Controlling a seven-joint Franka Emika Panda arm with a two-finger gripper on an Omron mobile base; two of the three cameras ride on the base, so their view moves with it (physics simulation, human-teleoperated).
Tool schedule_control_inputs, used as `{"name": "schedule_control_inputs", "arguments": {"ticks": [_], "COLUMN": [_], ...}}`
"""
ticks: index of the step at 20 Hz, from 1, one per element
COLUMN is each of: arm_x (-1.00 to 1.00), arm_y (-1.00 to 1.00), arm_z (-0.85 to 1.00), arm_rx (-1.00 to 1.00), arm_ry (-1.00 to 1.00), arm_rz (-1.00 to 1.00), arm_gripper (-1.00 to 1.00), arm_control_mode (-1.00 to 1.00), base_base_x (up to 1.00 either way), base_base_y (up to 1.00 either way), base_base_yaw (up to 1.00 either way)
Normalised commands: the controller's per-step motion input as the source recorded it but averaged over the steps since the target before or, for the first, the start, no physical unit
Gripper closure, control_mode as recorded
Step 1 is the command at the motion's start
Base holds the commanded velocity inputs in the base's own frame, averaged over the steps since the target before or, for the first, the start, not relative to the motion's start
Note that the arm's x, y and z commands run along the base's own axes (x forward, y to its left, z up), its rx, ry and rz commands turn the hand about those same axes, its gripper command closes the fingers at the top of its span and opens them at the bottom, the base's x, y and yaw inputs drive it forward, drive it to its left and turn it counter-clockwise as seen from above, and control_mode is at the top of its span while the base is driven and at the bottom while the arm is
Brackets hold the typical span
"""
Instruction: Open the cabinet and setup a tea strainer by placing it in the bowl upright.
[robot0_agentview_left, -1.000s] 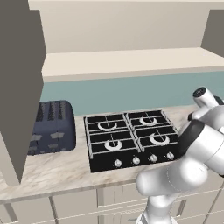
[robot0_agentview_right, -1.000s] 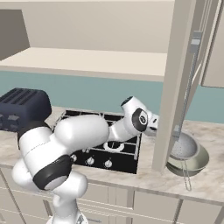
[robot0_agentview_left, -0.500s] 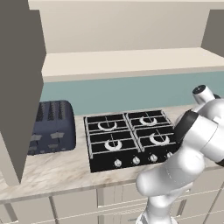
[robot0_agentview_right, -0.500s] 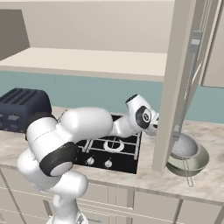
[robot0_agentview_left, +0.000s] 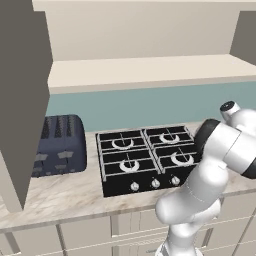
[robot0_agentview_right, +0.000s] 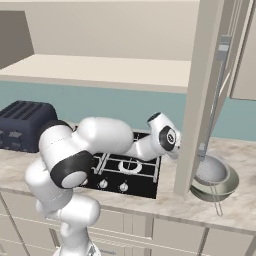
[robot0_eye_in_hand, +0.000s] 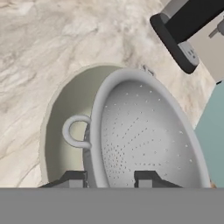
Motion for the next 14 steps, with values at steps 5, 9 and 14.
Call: {"name": "schedule_control_inputs", "arguments": {"ticks": [5,9,14], "arm_x": [0.09,0.13,0.13], "arm_y": [-0.29,-0.20,-0.12], "arm_z": [-0.03,0.00,0.00], "arm_rx": [0.07,0.10,0.13], "arm_ry": [0.00,0.00,0.00], "arm_rz": [0.00,0.00,0.00], "arm_gripper": [1.00,1.00,1.00], "arm_control_mode": [-1.00,-1.00,-1.00], "base_base_x": [0.00,0.00,0.00], "base_base_y": [0.00,0.00,0.00], "base_base_yaw": [0.00,0.00,0.00]}}
